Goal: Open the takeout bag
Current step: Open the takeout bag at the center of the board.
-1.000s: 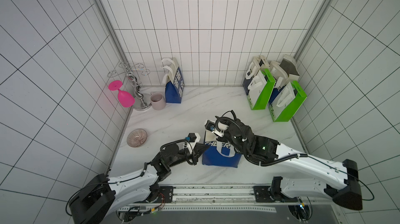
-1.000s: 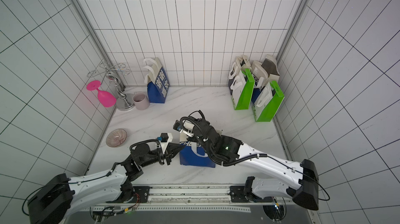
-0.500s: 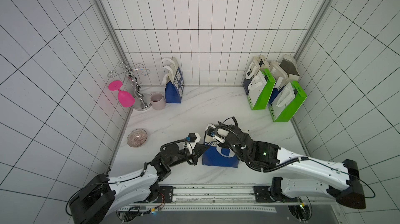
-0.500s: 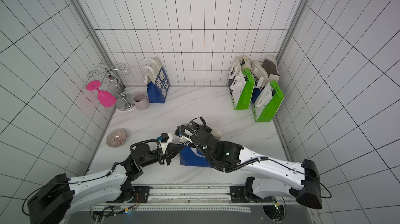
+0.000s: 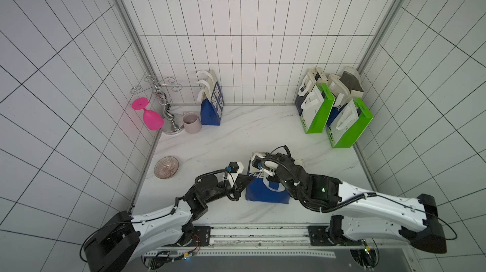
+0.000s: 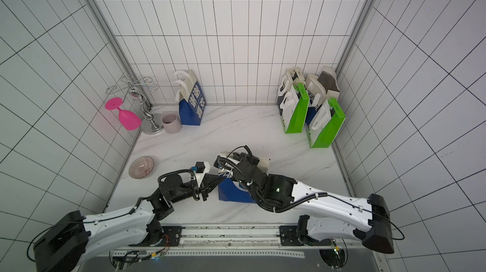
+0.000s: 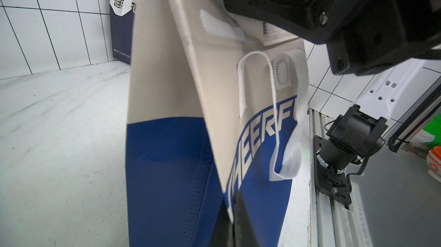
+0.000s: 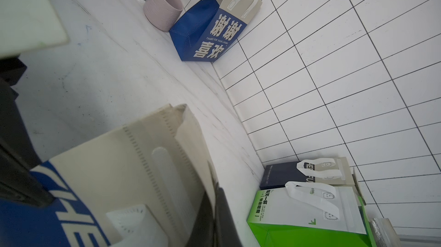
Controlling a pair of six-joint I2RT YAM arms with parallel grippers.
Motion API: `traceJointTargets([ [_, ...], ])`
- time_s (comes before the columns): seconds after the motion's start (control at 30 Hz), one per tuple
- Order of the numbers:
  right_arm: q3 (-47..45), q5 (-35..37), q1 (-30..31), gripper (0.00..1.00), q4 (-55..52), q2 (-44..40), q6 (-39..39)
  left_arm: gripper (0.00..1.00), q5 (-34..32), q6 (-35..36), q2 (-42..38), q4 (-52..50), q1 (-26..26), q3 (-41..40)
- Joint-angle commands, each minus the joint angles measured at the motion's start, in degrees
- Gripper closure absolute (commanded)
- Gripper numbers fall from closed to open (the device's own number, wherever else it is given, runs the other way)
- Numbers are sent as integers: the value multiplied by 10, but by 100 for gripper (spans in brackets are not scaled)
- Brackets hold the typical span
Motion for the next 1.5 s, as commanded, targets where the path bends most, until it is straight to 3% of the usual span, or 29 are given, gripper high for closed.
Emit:
traceJointTargets([
  [0.0, -26, 26, 0, 100, -25, -8, 5, 100, 5, 8, -8, 9, -3, 5],
  [0.2, 9, 31, -8, 100, -51, -14, -35, 100, -8, 10, -19, -3, -3, 5],
  [0.47, 79, -34, -46, 100, -152, -21, -53, 100, -5, 9, -11, -2, -3, 7],
  [1.47, 366, -144, -89, 100, -430, 98, -114, 100, -21, 18, -26, -19, -5, 1],
])
